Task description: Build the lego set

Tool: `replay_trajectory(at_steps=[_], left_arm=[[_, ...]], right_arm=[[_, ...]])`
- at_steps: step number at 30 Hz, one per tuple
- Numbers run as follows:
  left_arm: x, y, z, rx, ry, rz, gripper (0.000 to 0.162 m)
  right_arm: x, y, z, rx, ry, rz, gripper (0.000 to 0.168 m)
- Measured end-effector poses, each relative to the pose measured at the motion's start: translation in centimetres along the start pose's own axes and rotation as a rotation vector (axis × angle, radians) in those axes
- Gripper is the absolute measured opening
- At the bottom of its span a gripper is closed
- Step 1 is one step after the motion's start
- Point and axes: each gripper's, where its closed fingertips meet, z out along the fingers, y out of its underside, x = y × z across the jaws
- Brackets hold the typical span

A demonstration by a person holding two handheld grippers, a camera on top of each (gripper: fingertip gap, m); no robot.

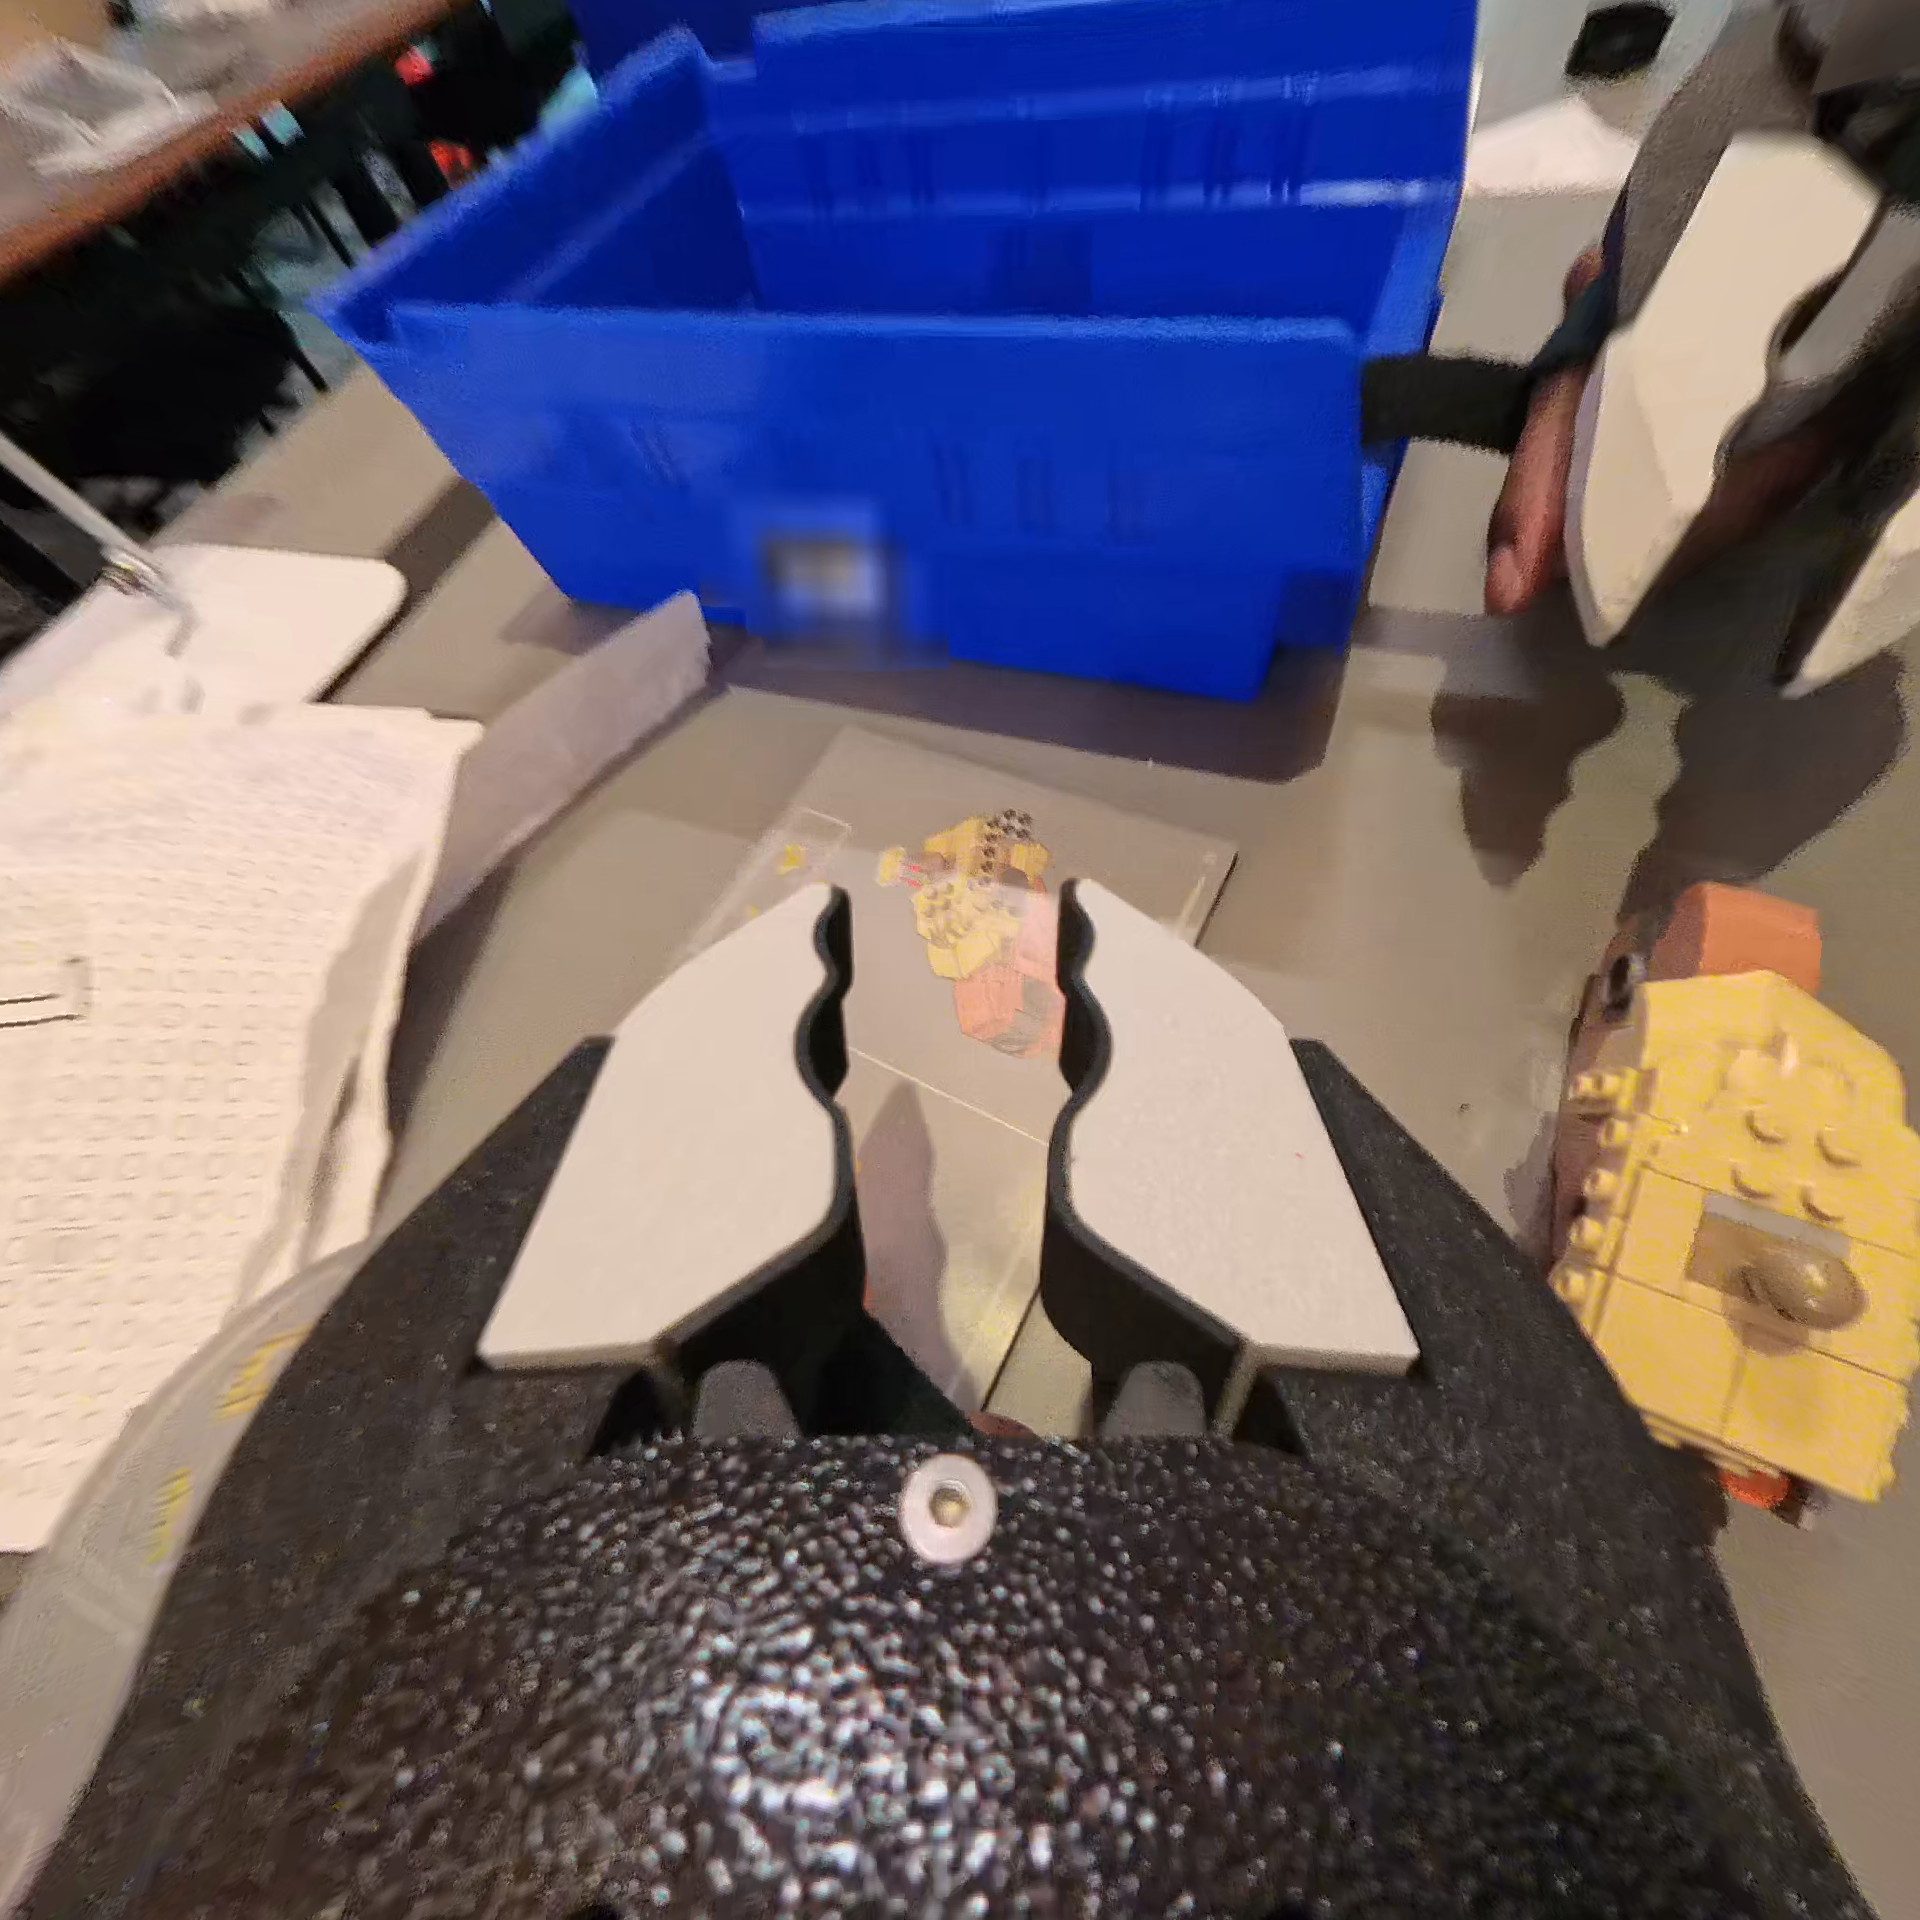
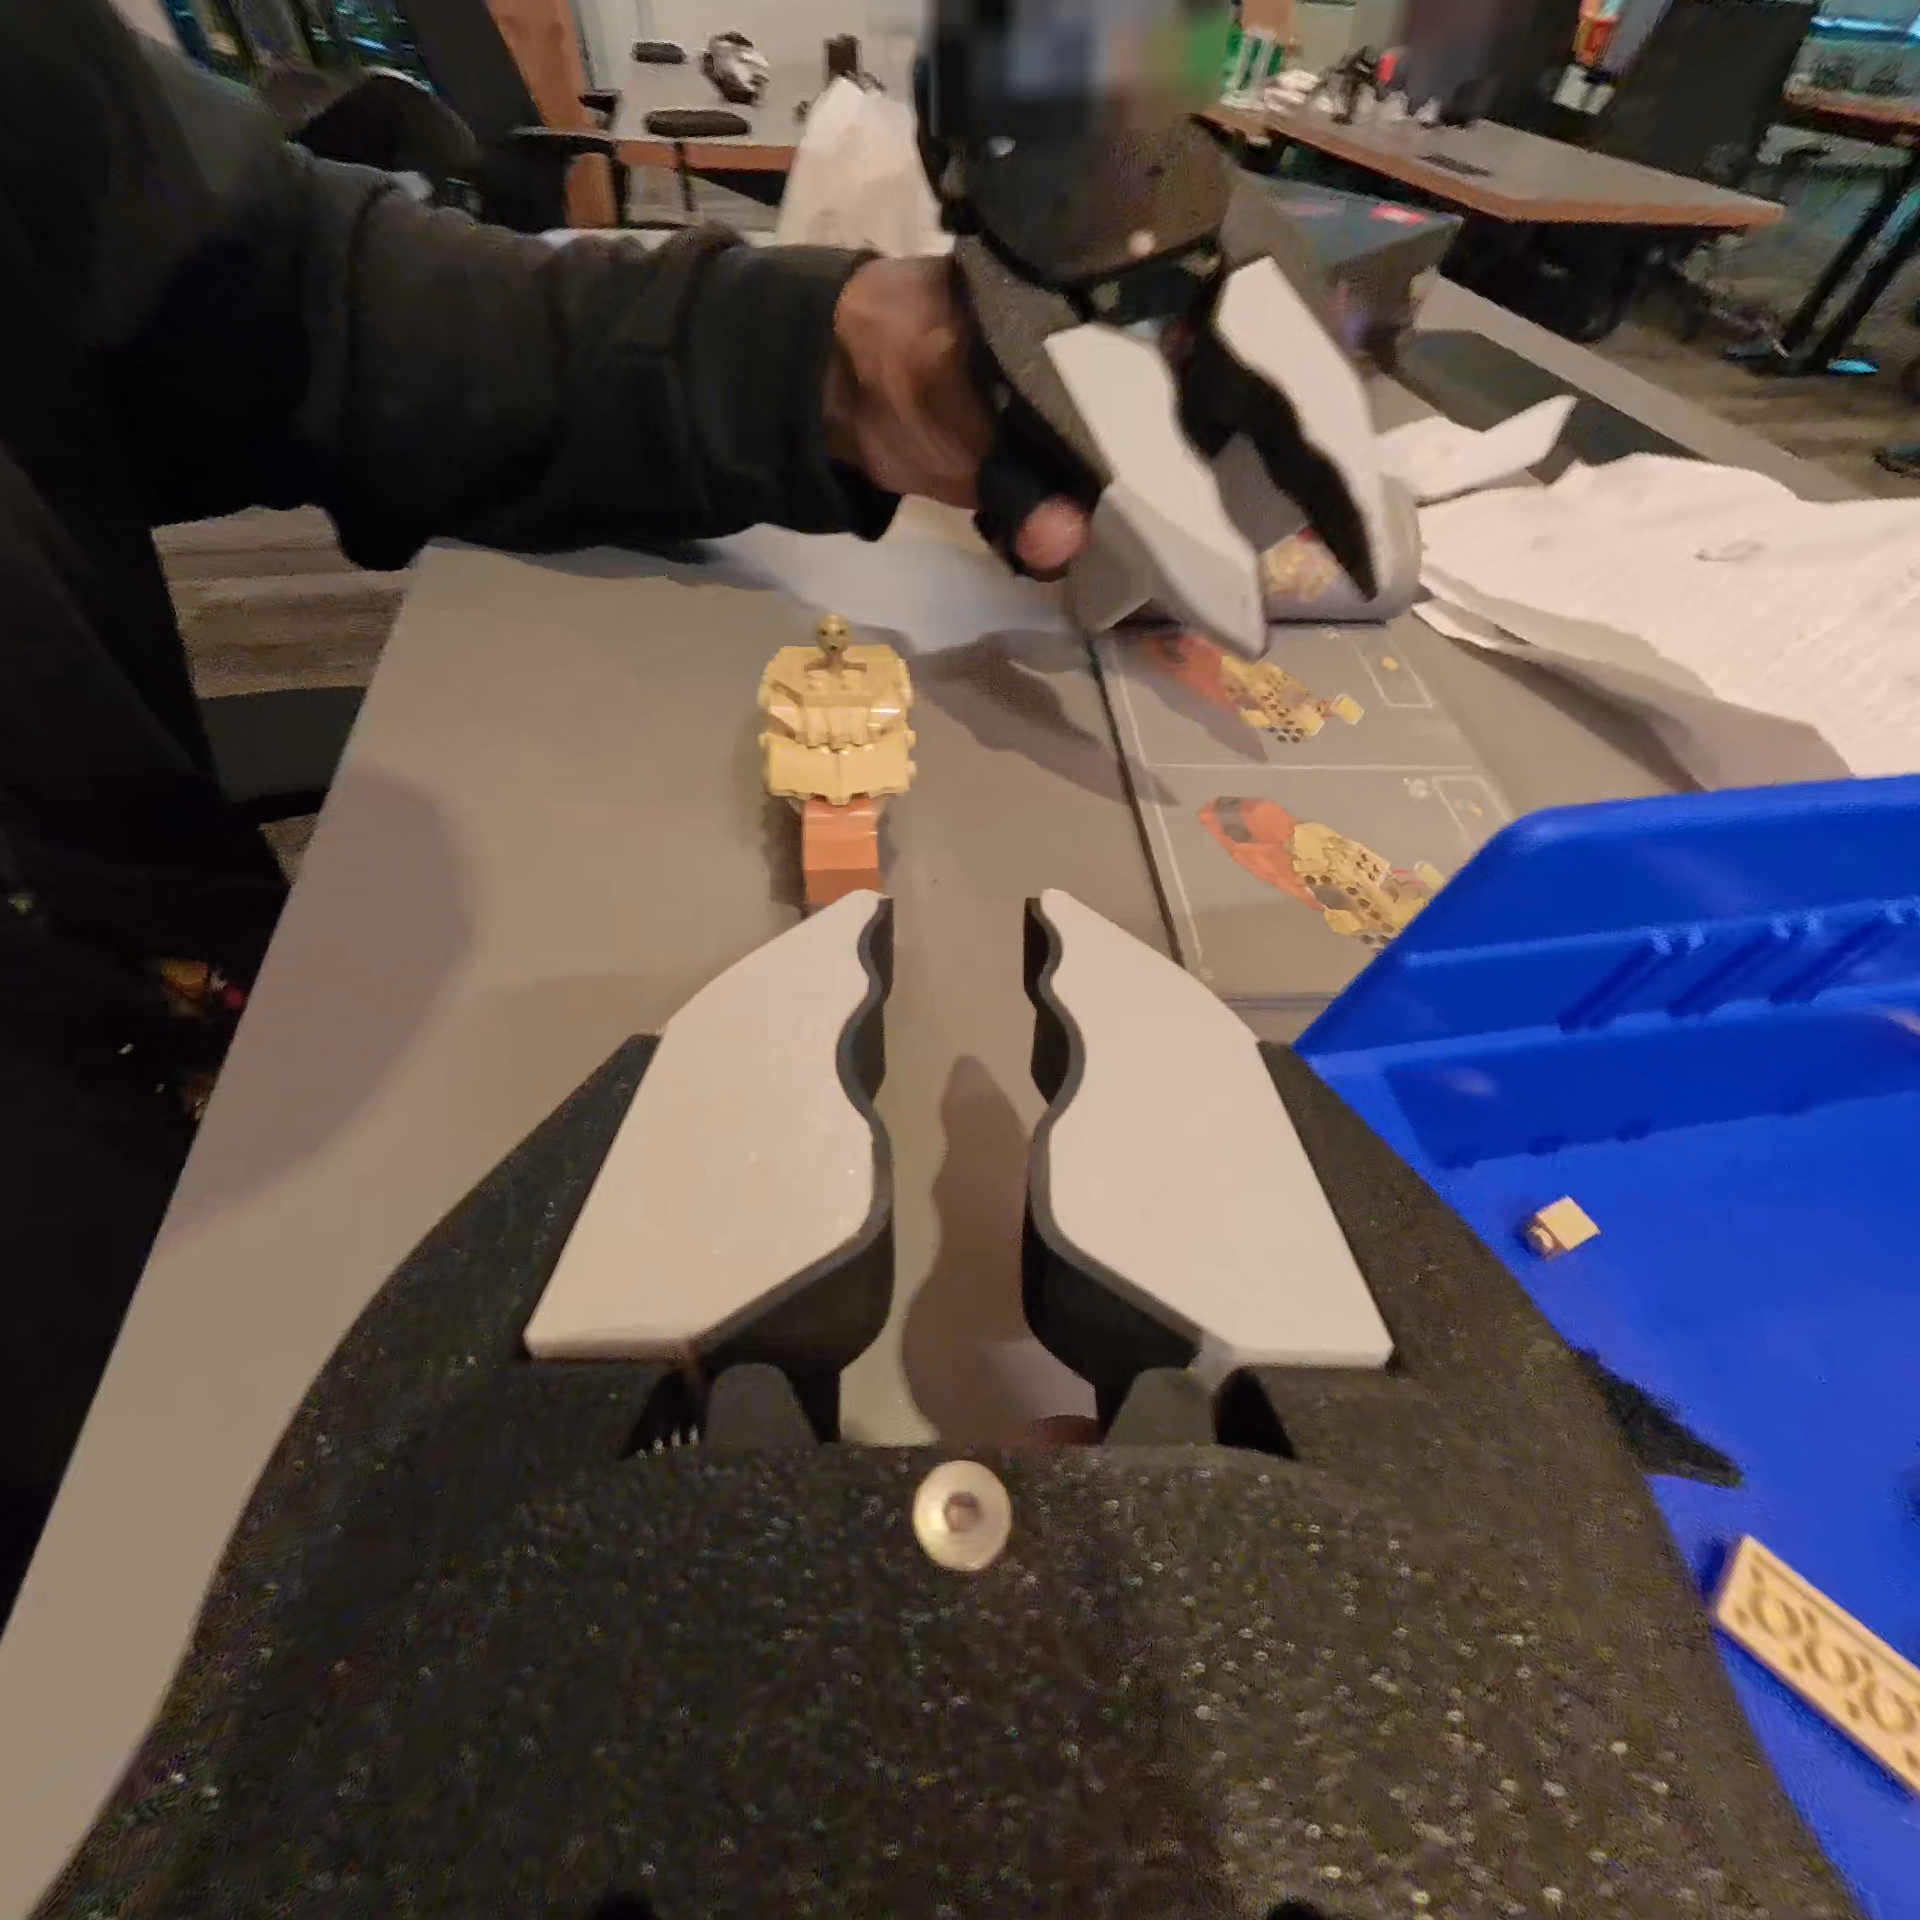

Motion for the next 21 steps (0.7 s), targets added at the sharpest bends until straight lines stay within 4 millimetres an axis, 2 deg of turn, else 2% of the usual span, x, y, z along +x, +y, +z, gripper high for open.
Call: replay_trajectory(at_steps=[3,11,15,21], left_arm=[[1.5,1.5,1.4,-0.113,0.014,0.055,0.033],[4.5,2.1,3.6,-0.228,0.046,0.123,0.035],[4.8,2.8,4.7,-0.247,0.065,0.102,0.035],[4.8,2.9,5.0,-0.238,0.074,0.085,0.035]], right_arm=[[0.5,0.1,0.0,-0.007,0.019,0.042,0.022],[1.1,0.0,-0.1,0.008,0.01,0.112,0.018],[0.9,0.1,-0.1,0.0,0.006,0.111,0.018],[0.9,0.2,-0.2,0.0,-0.004,0.125,0.018]])
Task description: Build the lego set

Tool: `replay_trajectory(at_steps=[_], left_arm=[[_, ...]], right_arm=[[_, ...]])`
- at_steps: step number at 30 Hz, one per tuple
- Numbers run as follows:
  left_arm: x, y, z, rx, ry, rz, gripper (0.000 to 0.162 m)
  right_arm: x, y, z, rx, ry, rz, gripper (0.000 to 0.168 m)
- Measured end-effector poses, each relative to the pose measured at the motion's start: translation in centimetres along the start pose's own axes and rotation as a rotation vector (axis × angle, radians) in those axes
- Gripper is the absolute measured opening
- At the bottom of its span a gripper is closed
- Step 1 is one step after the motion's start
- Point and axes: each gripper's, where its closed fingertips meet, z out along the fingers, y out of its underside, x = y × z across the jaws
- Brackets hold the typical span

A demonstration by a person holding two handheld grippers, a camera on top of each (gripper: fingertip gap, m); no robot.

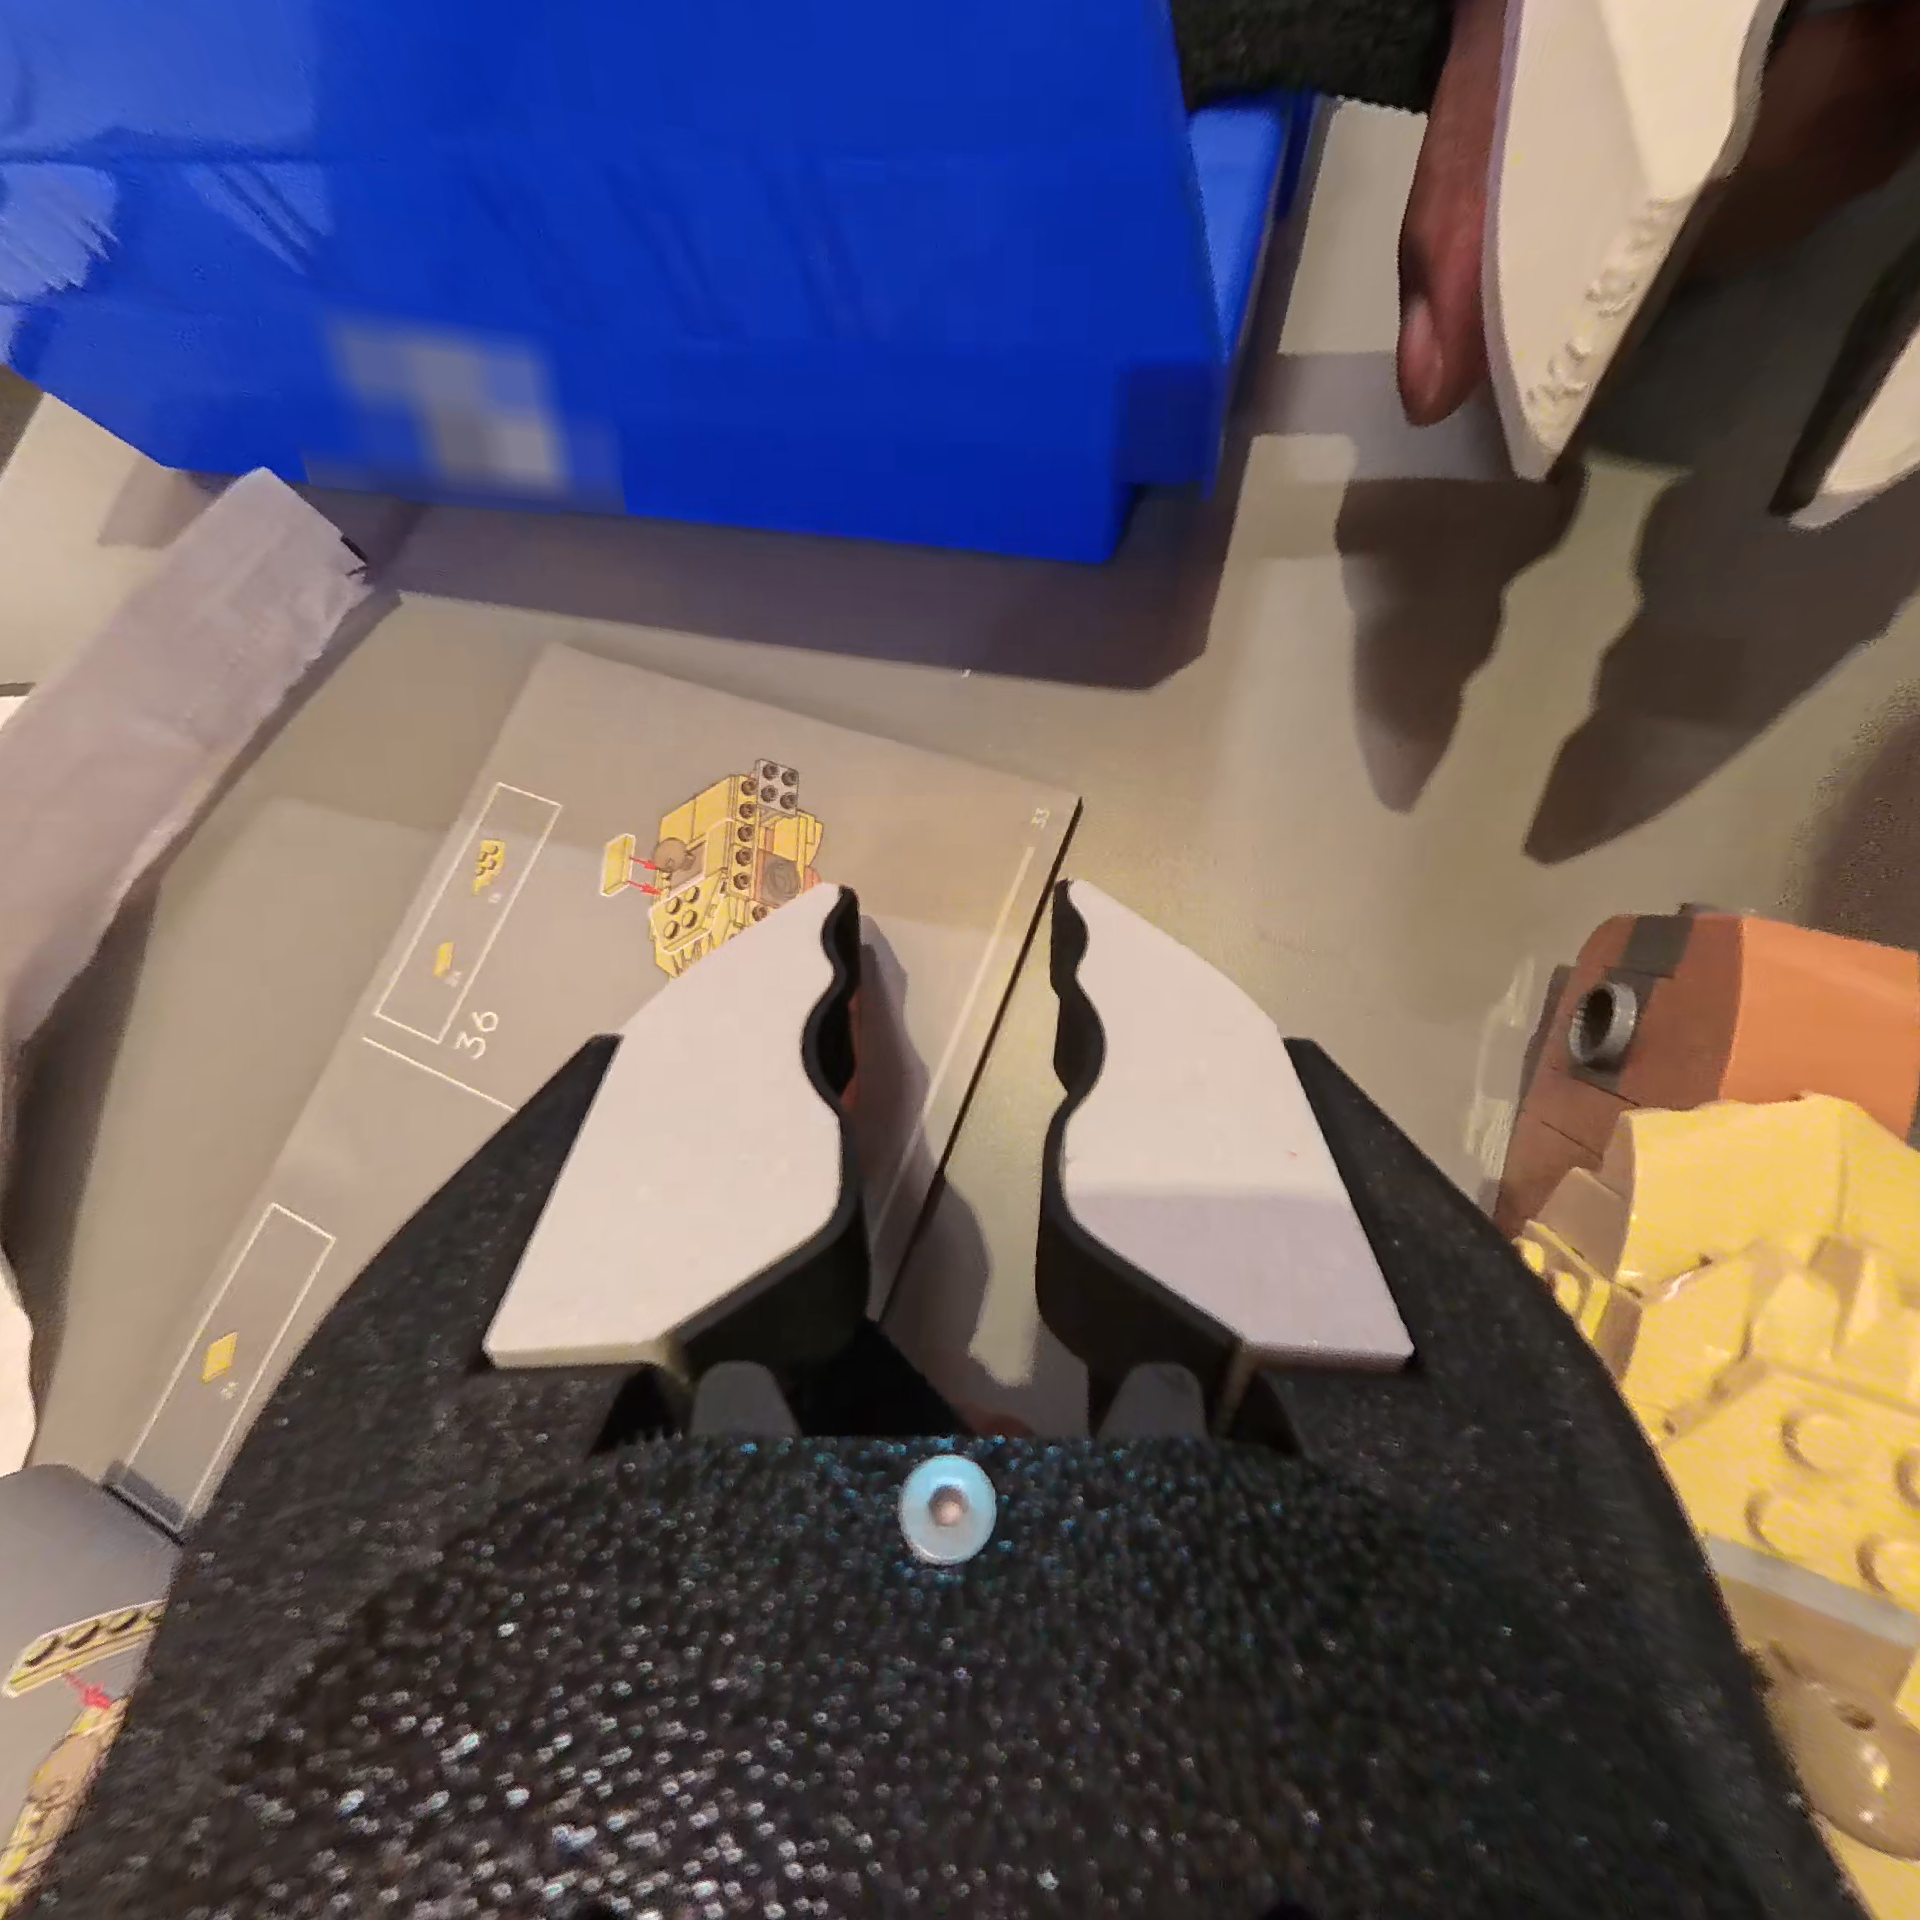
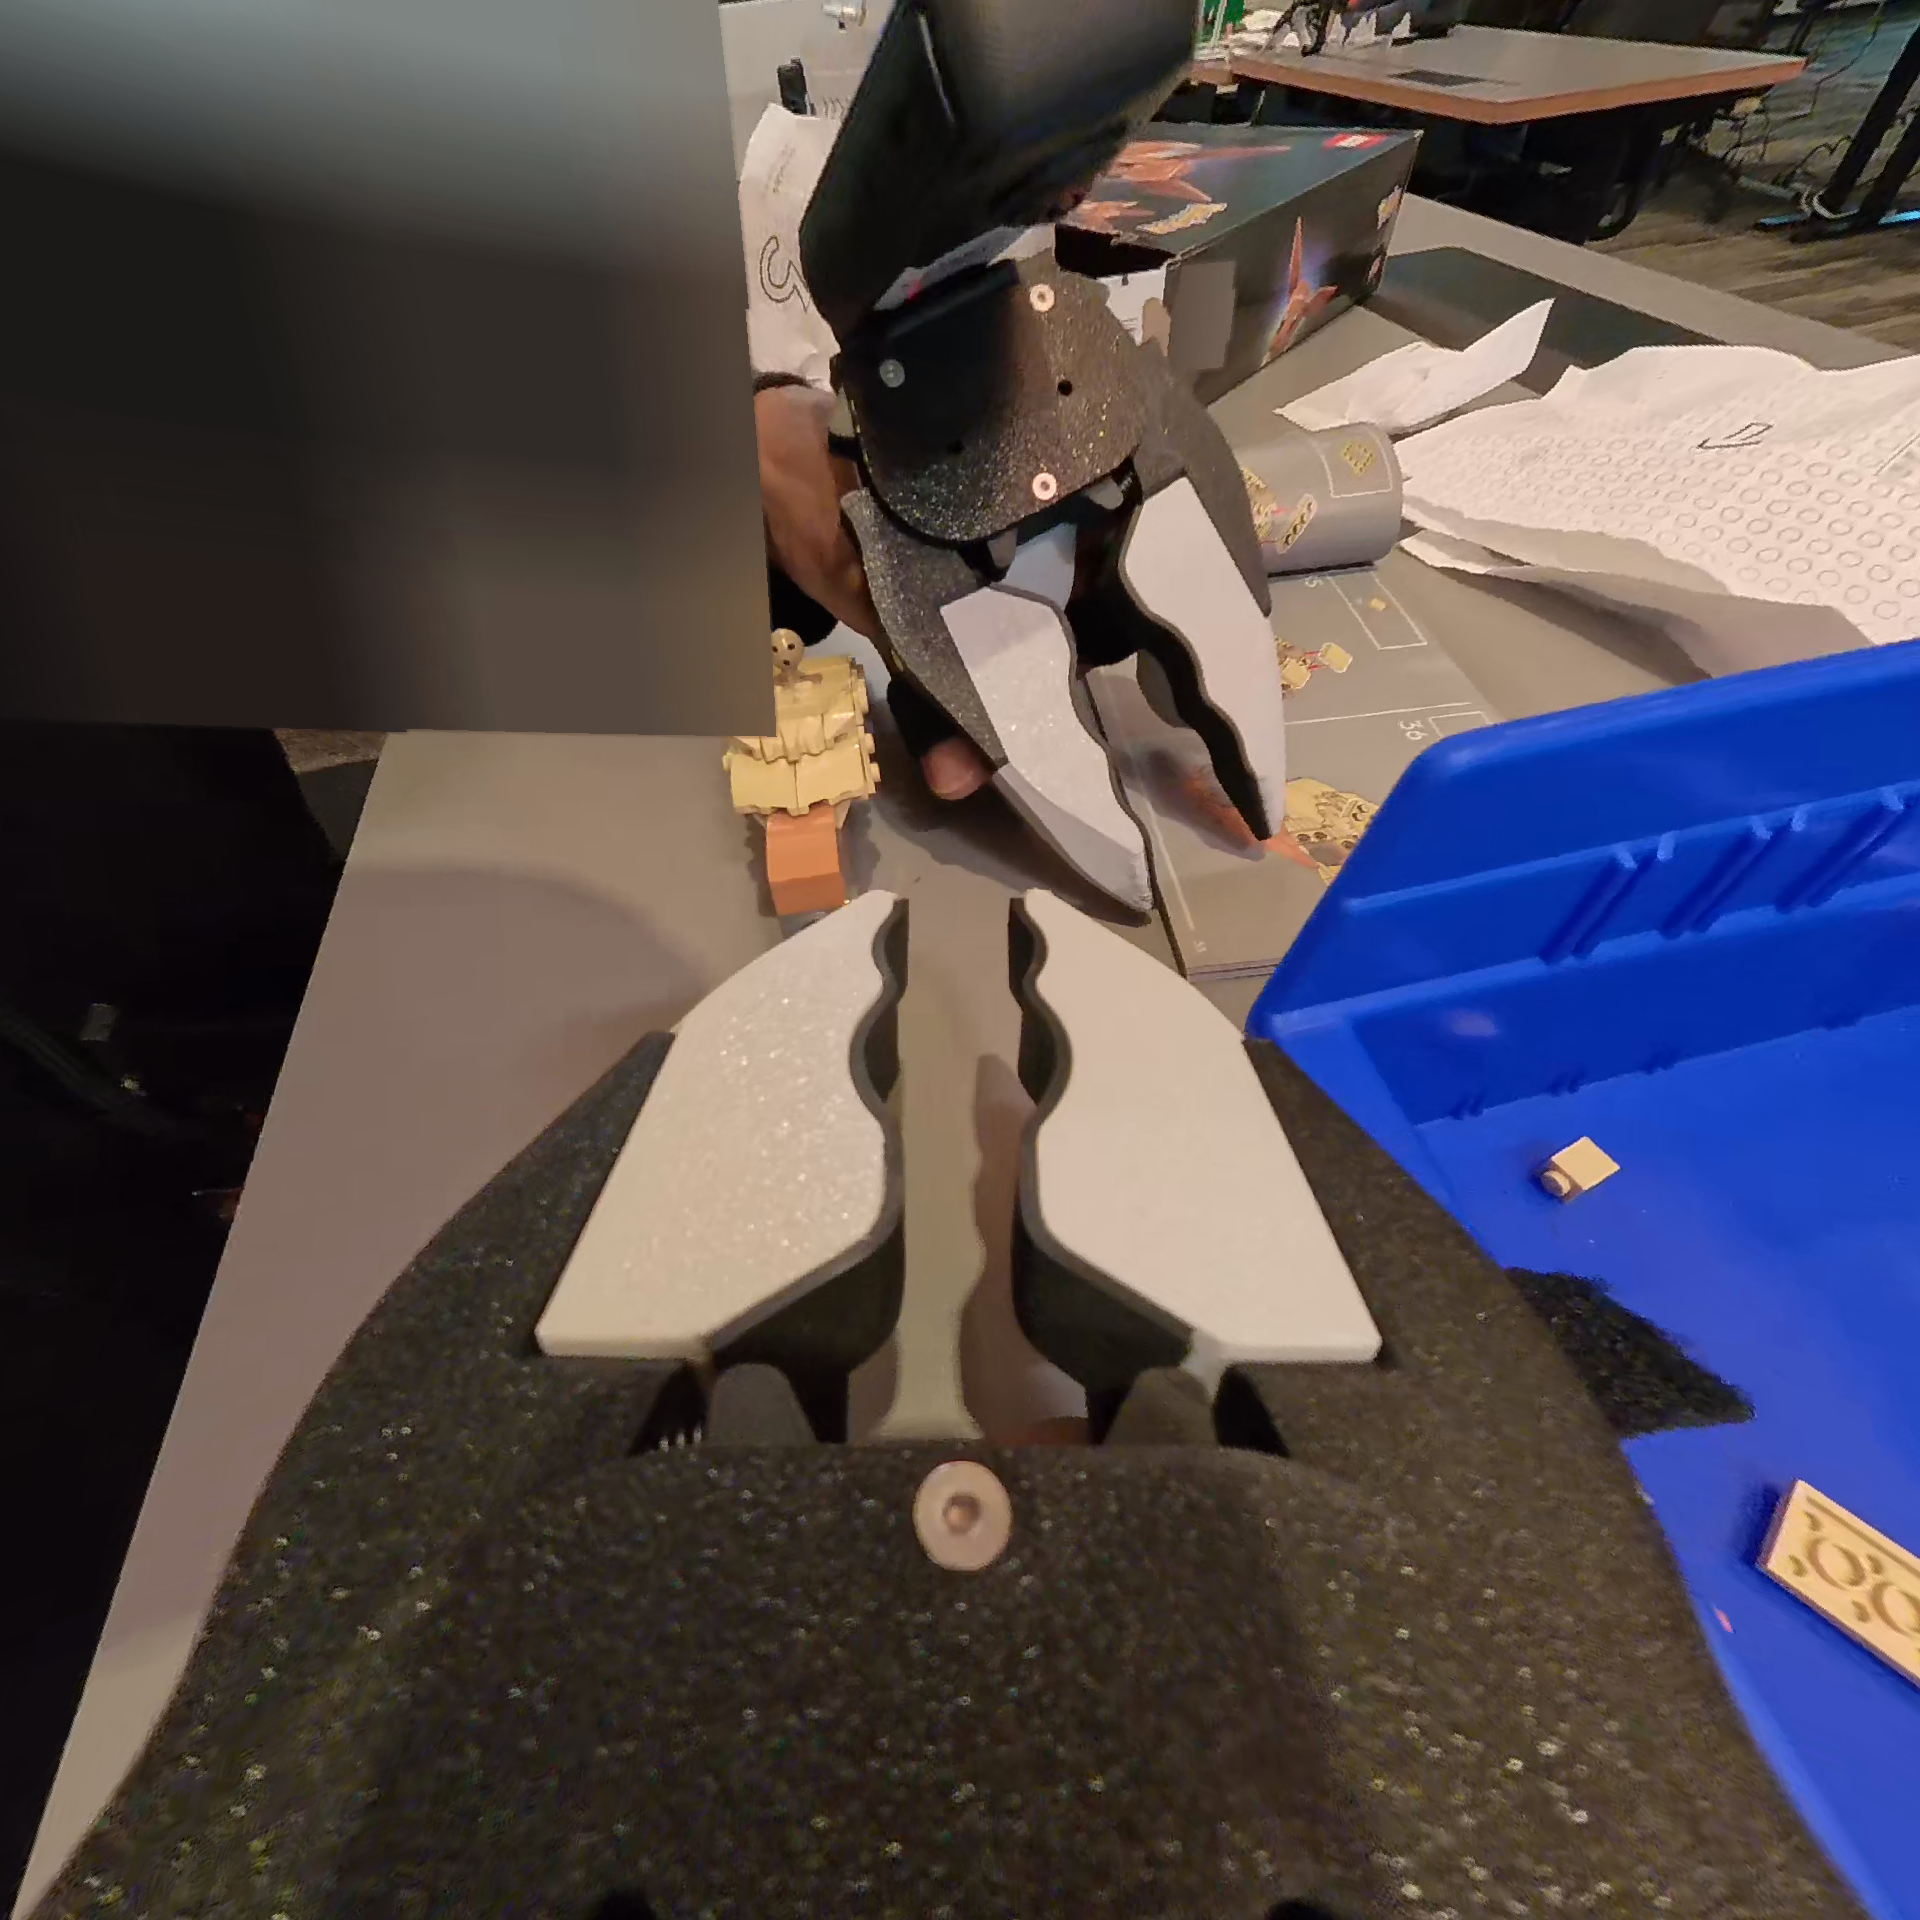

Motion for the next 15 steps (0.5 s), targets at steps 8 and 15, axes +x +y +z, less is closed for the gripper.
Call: replay_trajectory(at_steps=[8,15], left_arm=[[-0.41,0.18,0.06,-0.006,-0.005,-0.044,0.035],[-0.49,0.16,0.03,-0.004,-0.008,-0.052,0.035]], right_arm=[[0.2,-0.04,-0.09,0.005,-0.008,0.03,0.018],[0.21,-0.07,-0.14,0.009,-0.008,0.031,0.018]])
